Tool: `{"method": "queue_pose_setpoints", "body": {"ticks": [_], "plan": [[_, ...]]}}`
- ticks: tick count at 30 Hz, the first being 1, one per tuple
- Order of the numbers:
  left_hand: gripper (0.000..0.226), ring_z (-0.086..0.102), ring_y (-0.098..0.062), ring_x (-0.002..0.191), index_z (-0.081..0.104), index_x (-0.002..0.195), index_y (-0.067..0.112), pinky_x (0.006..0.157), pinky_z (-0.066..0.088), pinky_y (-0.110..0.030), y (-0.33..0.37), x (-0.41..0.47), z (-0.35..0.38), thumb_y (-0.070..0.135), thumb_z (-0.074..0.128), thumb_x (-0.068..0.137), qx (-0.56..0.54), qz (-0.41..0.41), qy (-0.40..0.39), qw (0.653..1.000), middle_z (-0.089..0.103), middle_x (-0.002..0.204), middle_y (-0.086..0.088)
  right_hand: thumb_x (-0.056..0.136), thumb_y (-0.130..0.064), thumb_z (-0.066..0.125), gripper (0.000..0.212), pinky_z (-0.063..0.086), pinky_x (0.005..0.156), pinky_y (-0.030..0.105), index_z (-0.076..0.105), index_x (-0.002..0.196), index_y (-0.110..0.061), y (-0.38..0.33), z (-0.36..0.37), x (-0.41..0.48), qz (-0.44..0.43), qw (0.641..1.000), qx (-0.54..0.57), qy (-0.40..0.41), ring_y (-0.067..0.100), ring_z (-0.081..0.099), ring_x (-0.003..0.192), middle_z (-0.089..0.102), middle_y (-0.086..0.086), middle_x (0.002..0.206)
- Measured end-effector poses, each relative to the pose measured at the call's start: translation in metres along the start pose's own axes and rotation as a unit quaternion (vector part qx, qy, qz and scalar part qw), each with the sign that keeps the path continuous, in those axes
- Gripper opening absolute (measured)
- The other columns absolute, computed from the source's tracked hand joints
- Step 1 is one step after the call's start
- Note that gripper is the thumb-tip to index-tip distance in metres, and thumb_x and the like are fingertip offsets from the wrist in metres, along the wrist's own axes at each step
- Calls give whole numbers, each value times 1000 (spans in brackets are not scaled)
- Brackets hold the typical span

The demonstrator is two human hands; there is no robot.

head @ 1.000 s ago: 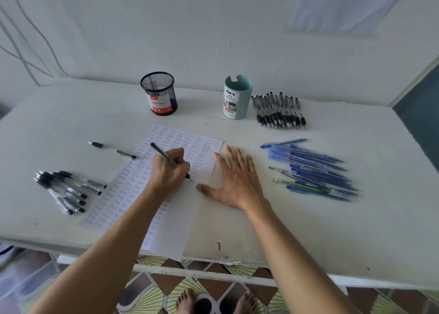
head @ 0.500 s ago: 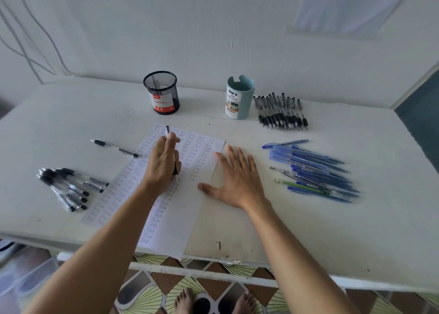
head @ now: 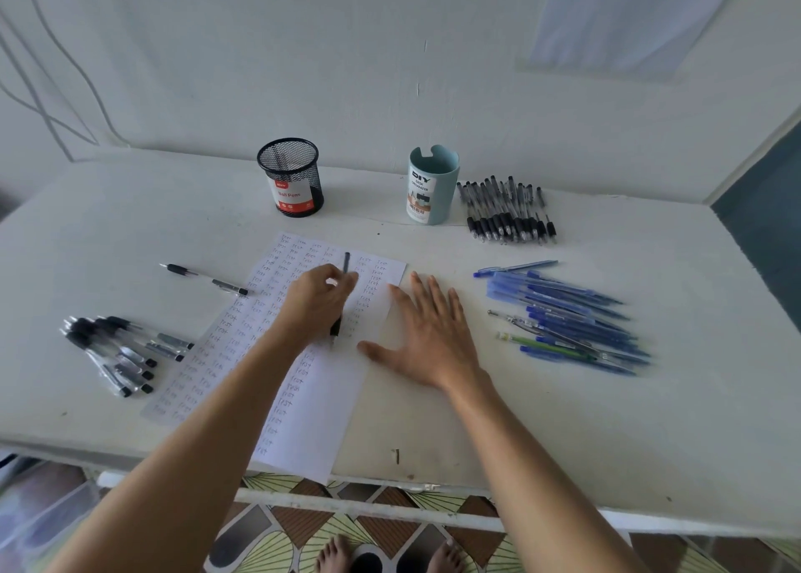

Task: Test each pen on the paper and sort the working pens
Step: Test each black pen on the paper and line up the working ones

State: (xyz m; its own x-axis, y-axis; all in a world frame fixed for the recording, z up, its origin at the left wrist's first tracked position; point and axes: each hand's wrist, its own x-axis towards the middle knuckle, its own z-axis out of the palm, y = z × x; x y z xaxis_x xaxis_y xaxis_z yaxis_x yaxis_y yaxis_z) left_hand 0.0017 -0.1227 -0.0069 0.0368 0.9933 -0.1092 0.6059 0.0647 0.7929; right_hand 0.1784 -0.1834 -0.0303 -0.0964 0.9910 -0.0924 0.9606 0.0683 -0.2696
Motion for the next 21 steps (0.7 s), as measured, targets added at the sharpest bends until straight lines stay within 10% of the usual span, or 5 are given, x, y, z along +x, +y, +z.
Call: {"method": "queue_pose_setpoints", "body": {"ticks": [7,13,17,21], "plan": [[44,62,-20,74,55,102,13,60,43,-31,16,11,4,57,58,93,200,-20,-58,978,62,91,-4,93,-67,37,77,-11,122,45,13,157,-34,2,-4,-1,-4,999,34,-1,19,-13,153,-5,2,167],[28,54,-31,114,57,118,14,87,45,-43,-10,23,-4,33,49,99,237,82,155,955,63,115,-11,89,-63,46,53,0,123,42,50,134,-35,-7,-8,14,68,984,158,40,15,12,150,28,-3,160],[45,13,-24,152,41,146,19,119,14,-47,-31,28,-4,32,38,104,282,101,69,952,31,159,-6,78,-72,53,61,5,120,52,53,120,-28,-26,0,22,99,982,130,91,21,22,144,39,-2,146],[42,27,-19,144,43,142,19,118,18,-44,-37,29,-5,29,34,102,275,128,66,951,40,154,0,76,-62,66,59,6,117,53,52,120,-27,-43,4,24,126,980,118,96,21,16,146,33,-3,149]]}}
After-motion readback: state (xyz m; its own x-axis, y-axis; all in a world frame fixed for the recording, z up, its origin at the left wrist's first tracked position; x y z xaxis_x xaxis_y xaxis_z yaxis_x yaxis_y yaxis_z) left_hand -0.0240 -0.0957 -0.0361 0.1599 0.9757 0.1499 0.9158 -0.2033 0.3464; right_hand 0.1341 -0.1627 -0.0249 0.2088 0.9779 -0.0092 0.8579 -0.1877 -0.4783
